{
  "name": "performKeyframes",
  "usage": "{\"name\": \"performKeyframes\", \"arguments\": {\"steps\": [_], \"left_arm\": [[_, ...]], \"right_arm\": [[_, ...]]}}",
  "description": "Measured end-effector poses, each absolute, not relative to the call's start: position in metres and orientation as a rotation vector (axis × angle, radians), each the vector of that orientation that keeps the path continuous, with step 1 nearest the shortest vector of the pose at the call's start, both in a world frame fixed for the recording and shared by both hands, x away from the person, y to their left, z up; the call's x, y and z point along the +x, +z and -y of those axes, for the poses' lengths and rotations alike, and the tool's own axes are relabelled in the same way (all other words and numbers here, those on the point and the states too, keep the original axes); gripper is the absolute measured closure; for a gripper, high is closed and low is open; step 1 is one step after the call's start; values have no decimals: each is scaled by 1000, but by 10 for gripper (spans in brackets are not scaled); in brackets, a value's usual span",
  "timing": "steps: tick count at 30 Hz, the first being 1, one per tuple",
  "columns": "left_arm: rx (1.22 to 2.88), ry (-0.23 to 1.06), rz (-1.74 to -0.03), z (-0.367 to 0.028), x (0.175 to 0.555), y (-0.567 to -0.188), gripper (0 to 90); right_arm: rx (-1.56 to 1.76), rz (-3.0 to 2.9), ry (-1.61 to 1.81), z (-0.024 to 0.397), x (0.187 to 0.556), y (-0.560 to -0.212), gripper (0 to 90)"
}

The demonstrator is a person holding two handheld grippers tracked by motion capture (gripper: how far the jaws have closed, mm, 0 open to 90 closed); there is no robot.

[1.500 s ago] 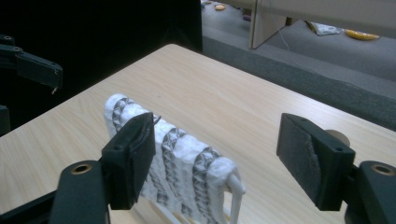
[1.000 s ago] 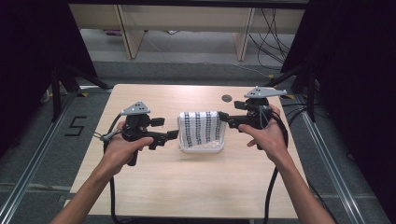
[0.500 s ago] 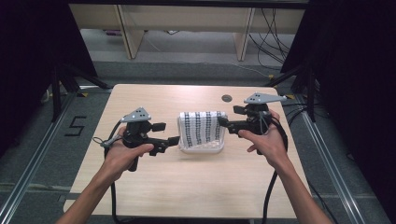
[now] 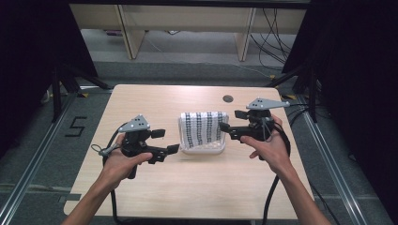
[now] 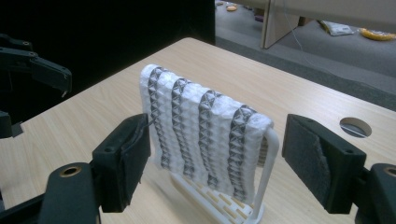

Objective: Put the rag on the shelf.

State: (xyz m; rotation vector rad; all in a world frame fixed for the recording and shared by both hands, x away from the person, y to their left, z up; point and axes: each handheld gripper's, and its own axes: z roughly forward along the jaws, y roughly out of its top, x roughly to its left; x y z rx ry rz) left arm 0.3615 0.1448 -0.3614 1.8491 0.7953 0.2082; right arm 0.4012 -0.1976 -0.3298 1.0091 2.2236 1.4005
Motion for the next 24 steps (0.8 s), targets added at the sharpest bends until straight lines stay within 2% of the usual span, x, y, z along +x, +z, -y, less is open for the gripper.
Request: {"name": "performKeyframes", "arguments": {"steps": [24], "left_arm": [[1889, 227, -756, -143, 343, -388, 182]], "right_arm": [[1051, -2246, 1430, 204, 386, -347, 245]]}}
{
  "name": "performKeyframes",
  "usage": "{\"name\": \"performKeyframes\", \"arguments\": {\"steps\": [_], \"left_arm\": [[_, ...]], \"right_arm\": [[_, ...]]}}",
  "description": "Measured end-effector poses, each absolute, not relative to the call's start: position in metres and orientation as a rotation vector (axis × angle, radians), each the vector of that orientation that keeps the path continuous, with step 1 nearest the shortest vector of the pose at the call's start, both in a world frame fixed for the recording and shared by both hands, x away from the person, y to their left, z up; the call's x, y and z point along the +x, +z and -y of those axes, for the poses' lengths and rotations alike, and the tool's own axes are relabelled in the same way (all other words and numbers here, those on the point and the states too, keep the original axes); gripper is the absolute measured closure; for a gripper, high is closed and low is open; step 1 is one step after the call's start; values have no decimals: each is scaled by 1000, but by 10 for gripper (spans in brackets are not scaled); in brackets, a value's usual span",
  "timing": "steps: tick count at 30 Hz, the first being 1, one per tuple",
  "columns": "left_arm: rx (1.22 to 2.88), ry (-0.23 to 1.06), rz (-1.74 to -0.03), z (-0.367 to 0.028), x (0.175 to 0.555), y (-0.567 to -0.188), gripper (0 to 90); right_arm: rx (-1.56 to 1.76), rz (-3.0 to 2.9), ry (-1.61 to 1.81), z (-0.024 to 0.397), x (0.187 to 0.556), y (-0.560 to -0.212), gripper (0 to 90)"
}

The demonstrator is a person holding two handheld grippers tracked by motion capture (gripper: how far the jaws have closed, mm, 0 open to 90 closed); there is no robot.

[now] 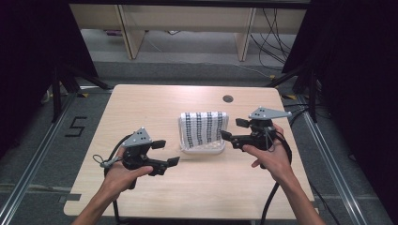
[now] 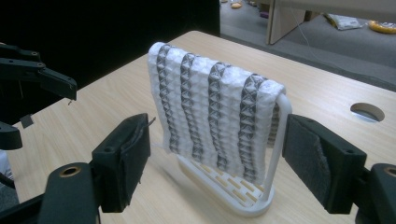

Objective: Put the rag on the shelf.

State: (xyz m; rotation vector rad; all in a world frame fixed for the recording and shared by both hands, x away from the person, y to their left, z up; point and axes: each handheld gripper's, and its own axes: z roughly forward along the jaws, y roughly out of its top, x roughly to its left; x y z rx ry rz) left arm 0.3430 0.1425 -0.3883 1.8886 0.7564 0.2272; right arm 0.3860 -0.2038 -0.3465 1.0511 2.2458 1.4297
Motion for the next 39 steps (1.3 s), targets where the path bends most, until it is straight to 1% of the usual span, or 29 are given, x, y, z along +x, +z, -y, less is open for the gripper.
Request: {"name": "performKeyframes", "arguments": {"steps": [4, 7, 8, 14, 18, 23, 31, 34, 39], "left_arm": [[1893, 236, -750, -141, 340, -392, 181], [1903, 238, -754, -141, 338, -394, 177], [1902, 231, -741, -139, 337, -396, 176], [1917, 262, -738, -137, 333, -402, 169], [1944, 262, -740, -135, 328, -414, 170], [1923, 251, -722, -135, 323, -421, 170], [1948, 264, -713, -135, 315, -431, 170], [1925, 258, -708, -136, 312, -434, 170], [1960, 244, -677, -137, 308, -444, 165]], "right_arm": [[1044, -2248, 1425, 205, 384, -350, 215], [1014, -2263, 1428, 205, 385, -353, 212], [1052, -2267, 1416, 205, 381, -353, 201], [1056, -2270, 1419, 205, 375, -356, 179], [1016, -2267, 1415, 205, 374, -358, 177], [1026, -2270, 1406, 205, 368, -366, 177], [1060, -2291, 1393, 206, 358, -382, 178], [1019, -2298, 1397, 207, 356, -387, 178], [1025, -2294, 1376, 206, 348, -393, 179]]}}
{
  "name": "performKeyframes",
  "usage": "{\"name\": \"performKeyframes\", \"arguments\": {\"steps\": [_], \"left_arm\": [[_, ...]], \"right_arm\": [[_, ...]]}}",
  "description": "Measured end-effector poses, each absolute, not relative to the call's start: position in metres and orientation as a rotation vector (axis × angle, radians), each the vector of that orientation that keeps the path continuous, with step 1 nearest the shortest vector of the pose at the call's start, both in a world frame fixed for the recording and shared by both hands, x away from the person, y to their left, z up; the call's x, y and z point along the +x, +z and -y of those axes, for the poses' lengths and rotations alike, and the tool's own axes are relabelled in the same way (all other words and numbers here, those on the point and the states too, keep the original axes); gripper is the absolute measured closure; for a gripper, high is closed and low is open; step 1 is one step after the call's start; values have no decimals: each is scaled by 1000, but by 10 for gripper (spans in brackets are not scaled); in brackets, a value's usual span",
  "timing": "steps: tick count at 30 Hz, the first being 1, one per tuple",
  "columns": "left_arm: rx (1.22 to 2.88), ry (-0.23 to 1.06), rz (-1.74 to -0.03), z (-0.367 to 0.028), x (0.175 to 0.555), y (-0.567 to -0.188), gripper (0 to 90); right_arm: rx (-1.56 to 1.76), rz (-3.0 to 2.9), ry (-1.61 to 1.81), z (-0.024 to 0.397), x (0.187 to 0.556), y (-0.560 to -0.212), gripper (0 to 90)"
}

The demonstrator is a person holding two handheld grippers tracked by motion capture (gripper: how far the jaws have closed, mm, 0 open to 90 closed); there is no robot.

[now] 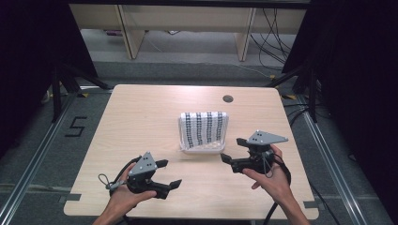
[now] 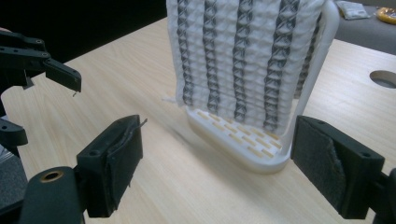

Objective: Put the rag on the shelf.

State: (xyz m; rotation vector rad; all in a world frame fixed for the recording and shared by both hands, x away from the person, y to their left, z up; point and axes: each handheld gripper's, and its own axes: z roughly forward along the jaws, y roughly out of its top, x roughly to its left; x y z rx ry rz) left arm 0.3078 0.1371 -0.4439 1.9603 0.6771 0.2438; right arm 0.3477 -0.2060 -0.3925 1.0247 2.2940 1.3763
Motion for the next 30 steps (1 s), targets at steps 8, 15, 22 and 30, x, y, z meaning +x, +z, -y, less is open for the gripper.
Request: {"name": "performKeyframes", "arguments": {"steps": [8, 15, 22, 30], "left_arm": [[1982, 240, -703, -146, 301, -464, 166], [1995, 235, -703, -151, 296, -472, 165], [2058, 262, -661, -151, 288, -480, 163], [2054, 279, -661, -151, 280, -485, 164]], "right_arm": [[1005, -2302, 1357, 207, 338, -413, 179], [1038, -2304, 1370, 213, 332, -432, 181], [1035, -2325, 1368, 217, 323, -446, 181], [1086, -2364, 1327, 215, 304, -462, 181]]}}
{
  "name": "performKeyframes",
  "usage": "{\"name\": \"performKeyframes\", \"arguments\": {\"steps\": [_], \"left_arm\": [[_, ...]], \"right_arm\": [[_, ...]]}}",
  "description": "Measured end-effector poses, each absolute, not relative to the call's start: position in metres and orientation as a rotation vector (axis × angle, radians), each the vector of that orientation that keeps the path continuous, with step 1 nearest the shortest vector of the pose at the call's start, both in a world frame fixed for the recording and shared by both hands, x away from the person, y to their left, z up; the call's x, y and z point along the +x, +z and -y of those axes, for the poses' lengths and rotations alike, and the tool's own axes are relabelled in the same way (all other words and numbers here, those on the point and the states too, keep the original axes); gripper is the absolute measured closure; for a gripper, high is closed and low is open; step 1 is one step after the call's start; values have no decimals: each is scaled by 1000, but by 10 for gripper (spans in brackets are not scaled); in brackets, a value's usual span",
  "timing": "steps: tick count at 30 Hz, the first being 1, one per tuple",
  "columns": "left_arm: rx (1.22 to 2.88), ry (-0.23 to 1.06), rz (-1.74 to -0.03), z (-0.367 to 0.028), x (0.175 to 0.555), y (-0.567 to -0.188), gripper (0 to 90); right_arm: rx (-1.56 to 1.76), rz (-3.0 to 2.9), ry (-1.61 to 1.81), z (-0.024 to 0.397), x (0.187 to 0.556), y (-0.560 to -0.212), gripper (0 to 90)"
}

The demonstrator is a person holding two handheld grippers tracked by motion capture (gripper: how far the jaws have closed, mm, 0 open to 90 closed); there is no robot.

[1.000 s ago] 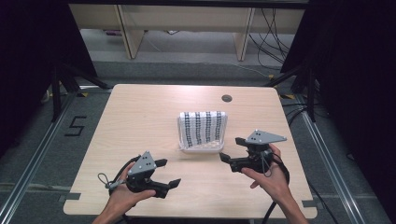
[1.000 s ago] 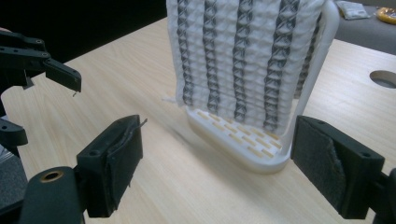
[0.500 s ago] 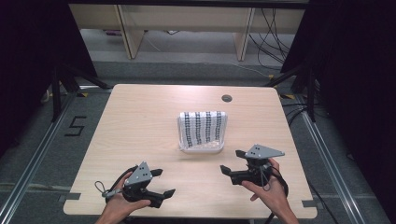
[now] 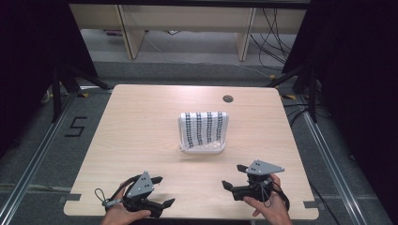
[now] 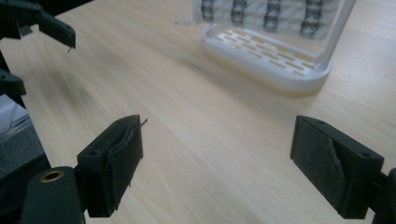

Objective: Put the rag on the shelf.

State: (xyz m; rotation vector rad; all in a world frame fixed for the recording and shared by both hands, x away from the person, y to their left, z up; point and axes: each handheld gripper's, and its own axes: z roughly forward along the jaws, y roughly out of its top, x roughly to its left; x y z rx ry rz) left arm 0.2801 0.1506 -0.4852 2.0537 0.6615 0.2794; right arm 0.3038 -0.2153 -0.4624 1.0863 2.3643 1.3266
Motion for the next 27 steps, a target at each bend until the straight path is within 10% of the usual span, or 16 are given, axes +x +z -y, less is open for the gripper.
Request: {"name": "performKeyframes", "arguments": {"steps": [27], "left_arm": [[2034, 315, -777, -161, 293, -505, 160]], "right_arm": [[1002, -2383, 1239, 225, 301, -483, 180]]}}
